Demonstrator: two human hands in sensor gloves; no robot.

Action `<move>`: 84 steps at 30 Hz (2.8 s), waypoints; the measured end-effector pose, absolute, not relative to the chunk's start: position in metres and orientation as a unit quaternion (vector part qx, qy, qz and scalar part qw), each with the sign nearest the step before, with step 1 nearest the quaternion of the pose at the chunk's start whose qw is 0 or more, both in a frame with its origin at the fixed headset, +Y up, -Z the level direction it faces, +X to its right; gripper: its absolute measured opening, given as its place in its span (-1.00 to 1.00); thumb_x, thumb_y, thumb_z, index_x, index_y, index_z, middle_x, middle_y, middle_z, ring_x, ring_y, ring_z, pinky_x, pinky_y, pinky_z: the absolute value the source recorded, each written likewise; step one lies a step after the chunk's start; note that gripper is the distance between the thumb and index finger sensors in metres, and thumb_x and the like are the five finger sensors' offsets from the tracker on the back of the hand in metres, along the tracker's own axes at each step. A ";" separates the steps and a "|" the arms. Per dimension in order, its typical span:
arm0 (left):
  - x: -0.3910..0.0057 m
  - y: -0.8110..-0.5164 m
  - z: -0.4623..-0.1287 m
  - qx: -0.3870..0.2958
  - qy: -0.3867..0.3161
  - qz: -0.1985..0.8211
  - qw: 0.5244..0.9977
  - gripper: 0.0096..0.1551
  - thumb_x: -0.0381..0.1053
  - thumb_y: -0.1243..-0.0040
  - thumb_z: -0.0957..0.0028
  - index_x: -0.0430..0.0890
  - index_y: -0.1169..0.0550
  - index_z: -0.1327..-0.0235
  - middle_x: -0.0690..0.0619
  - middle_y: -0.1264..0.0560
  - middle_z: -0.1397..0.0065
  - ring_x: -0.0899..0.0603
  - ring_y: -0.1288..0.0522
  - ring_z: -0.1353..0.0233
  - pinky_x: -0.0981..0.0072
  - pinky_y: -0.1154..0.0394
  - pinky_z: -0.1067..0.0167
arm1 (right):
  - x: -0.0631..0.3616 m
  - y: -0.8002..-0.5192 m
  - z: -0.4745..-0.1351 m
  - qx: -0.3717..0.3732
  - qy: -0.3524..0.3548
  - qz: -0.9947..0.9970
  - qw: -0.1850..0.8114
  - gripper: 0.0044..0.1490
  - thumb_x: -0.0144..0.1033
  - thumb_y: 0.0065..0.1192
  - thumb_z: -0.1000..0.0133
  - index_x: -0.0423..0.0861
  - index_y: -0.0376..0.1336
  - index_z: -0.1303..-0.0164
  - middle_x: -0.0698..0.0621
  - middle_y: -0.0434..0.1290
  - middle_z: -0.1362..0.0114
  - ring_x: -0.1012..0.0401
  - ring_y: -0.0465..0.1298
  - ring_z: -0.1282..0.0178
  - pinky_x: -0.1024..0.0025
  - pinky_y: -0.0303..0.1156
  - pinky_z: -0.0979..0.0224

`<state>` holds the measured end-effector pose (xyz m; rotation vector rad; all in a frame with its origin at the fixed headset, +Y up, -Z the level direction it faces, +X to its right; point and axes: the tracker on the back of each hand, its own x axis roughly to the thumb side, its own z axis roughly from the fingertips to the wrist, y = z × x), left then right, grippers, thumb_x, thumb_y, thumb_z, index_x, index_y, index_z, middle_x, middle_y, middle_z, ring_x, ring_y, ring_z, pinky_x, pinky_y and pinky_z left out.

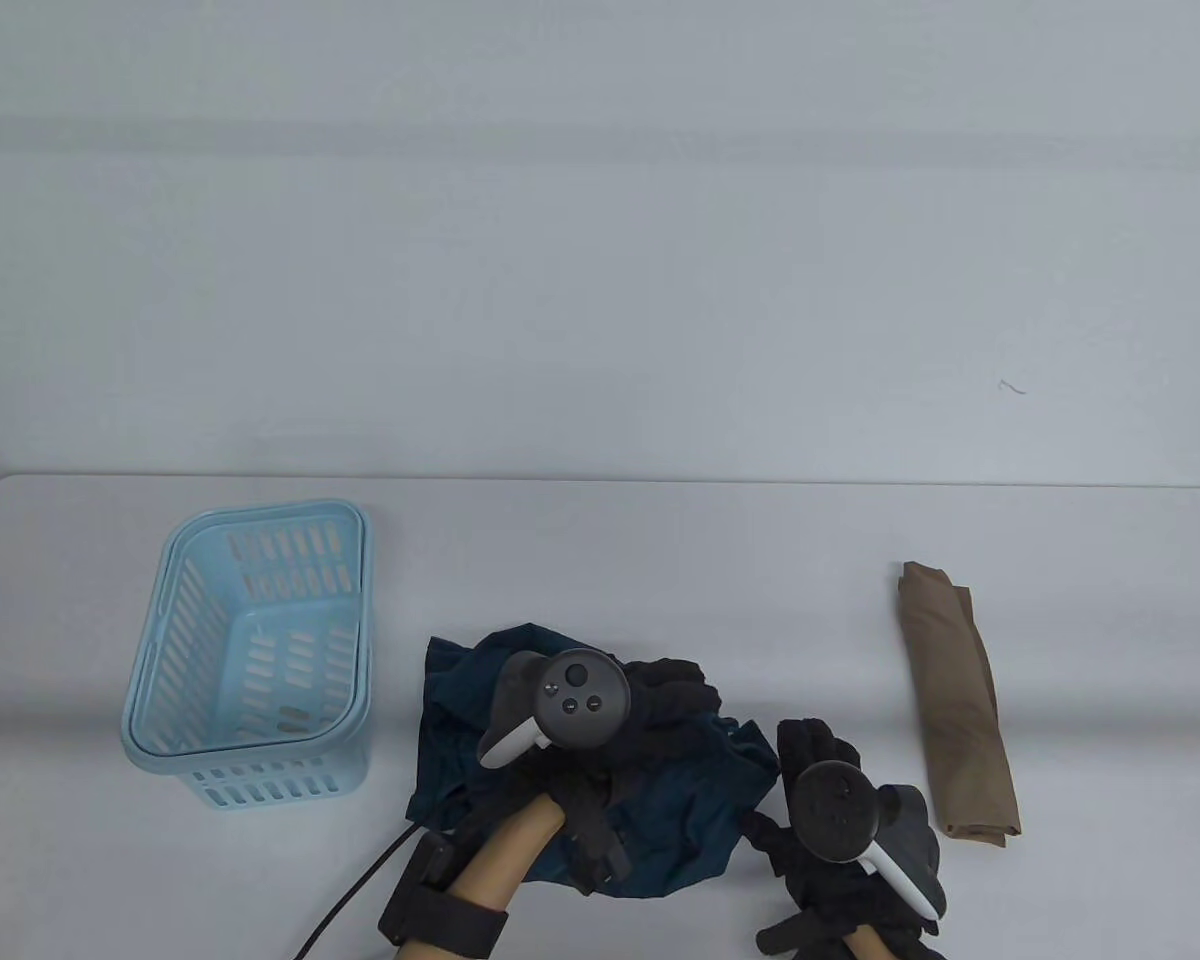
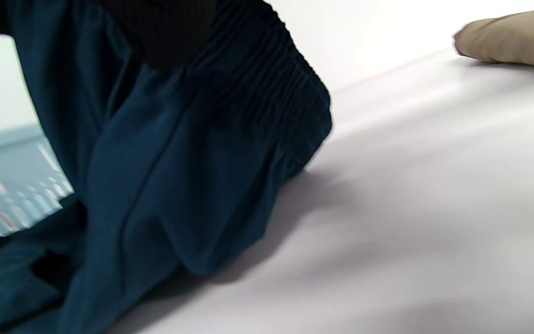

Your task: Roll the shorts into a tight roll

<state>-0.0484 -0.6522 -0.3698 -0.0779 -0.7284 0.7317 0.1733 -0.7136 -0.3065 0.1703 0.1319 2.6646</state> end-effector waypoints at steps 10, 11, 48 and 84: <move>-0.061 -0.630 -0.350 0.019 -0.360 0.354 0.863 -0.49 -0.03 -0.09 -0.16 -0.13 -0.53 -0.35 -0.26 -0.40 -0.58 -0.47 -0.37 -0.56 -0.61 0.03 -0.34 | 0.159 -0.719 -0.306 0.126 0.068 0.945 0.293 -0.04 -0.08 0.19 -0.08 -0.09 -0.10 -0.61 -0.17 -0.04 -0.71 -0.24 -0.06 -0.69 -0.43 -0.14 -0.52; -0.062 -0.627 -0.348 0.034 -0.355 0.355 0.864 -0.50 -0.03 -0.09 -0.16 -0.12 -0.54 -0.34 -0.25 -0.42 -0.57 -0.46 -0.39 -0.55 -0.61 0.02 -0.34 | 0.158 -0.722 -0.307 0.132 0.078 0.941 0.300 -0.10 -0.10 0.20 -0.08 -0.08 -0.03 -0.59 -0.16 0.00 -0.70 -0.23 -0.02 -0.68 -0.43 -0.13 -0.52; -0.199 -0.619 -0.382 0.077 -0.167 0.494 0.850 -0.54 -0.09 -0.07 -0.14 -0.15 -0.54 -0.28 -0.28 -0.44 -0.52 -0.47 -0.44 -0.49 -0.60 -0.07 -0.34 | 0.182 -0.678 -0.314 0.054 -0.132 0.940 0.309 -0.48 -0.05 0.23 -0.06 -0.12 0.42 -0.08 0.00 0.42 -0.49 -0.08 0.39 -0.53 -0.36 0.09 -0.51; -0.205 -0.466 -0.344 0.066 -0.299 0.518 0.799 -0.52 -0.02 -0.05 -0.21 -0.15 -0.50 -0.34 -0.10 -0.66 -0.22 -0.17 -0.68 -0.20 -0.42 -0.28 -0.37 | 0.250 -0.458 -0.329 0.199 -0.125 0.812 0.534 -0.46 -0.18 0.25 -0.11 -0.11 0.36 -0.27 -0.10 0.61 -0.16 0.16 0.68 0.12 0.17 0.52 -0.14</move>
